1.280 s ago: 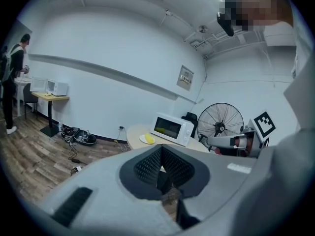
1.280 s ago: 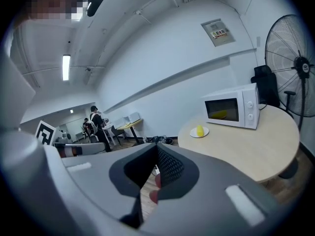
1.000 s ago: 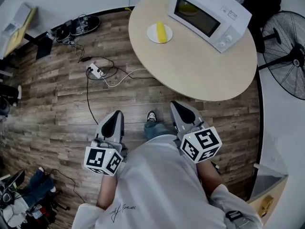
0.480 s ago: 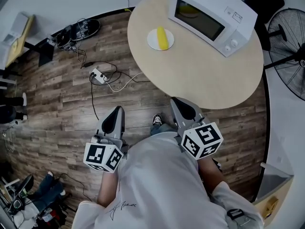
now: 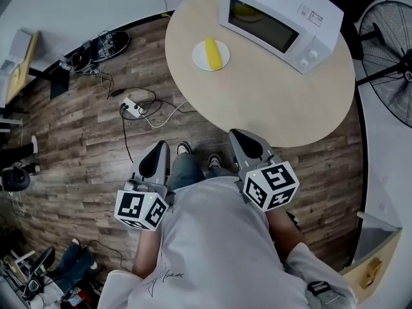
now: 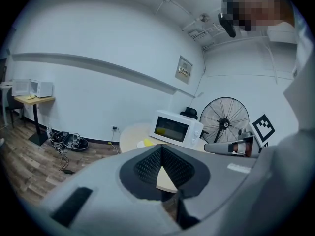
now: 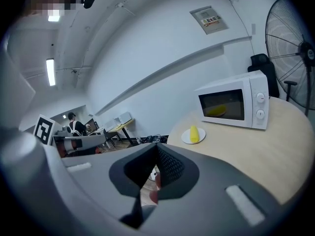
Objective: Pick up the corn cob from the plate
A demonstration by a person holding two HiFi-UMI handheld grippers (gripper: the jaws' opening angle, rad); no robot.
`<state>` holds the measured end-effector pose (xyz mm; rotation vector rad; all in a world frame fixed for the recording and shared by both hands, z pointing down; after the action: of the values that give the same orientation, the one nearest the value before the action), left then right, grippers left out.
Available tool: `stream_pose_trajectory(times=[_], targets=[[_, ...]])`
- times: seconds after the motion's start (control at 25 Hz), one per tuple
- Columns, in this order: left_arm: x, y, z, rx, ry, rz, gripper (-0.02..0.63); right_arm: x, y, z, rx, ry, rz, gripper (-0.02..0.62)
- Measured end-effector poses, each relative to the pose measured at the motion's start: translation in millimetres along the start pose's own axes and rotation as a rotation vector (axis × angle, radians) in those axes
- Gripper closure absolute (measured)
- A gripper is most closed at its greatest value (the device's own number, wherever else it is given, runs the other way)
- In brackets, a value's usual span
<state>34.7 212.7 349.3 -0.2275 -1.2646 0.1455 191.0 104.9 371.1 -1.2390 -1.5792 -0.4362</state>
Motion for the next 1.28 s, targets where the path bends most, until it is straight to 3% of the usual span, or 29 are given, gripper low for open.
stream_pose_trajectory(times=[0.68,0.84,1.28], targets=[[-30.7,-87.9,46.9,0.150,0.002,0.058,0.606,-22.1,-59.4,-25.8,0.134,-0.034,0.003,0.581],[-40.1,-106.0,68.0,0.165,-0.037,0.078,0.606,-30.5,-78.6,-25.6,0.163,-0.042,-0.010,0.581],[-83.5,-163.9,94.1,0.317,-0.061,0.079,0.606,-58.4,-118.5,-35.7,0.288,-0.073,-0.051,0.581]])
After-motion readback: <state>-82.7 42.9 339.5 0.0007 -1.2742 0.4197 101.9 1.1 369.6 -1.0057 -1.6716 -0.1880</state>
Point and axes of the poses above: the fingertips, and each gripper's own axes: y backward along the fingers, z to its left, x out of its underside, the point moved 3 cm from there along y, backward along the fingers, and after that the axes turned 5 degrees about -z, right-handed, at the moved point
